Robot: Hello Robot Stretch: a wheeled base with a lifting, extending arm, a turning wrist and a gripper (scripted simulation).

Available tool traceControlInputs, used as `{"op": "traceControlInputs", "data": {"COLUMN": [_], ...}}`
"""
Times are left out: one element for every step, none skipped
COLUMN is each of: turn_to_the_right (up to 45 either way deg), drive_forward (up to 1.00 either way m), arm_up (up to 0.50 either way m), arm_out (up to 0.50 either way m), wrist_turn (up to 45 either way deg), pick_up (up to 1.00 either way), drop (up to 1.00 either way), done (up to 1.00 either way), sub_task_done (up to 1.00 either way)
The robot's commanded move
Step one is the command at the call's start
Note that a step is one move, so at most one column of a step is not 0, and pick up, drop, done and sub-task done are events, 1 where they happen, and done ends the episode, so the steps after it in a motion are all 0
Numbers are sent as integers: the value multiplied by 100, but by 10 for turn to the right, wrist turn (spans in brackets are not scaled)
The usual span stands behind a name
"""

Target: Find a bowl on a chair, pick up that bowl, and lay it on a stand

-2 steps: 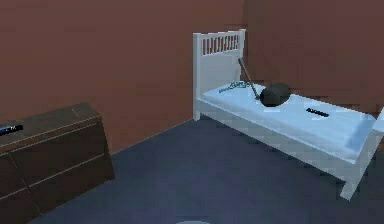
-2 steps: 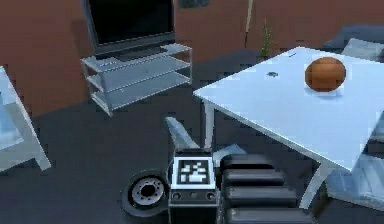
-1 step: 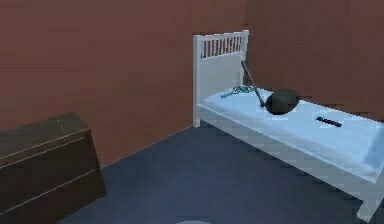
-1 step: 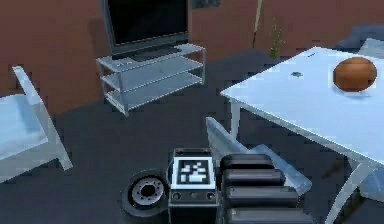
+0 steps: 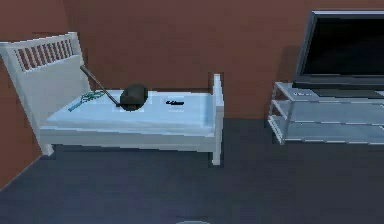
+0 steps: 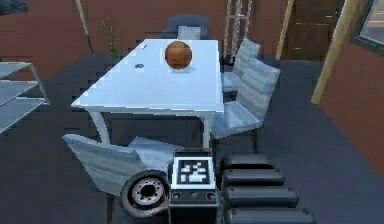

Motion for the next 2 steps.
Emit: {"op": "traceControlInputs", "data": {"turn_to_the_right": [0, 420], "drive_forward": [50, 0], "arm_up": [0, 0], "arm_out": [0, 0], "wrist_turn": [0, 0], "pick_up": [0, 0], "drop": [0, 0], "done": [0, 0], "sub_task_done": [0, 0]}}
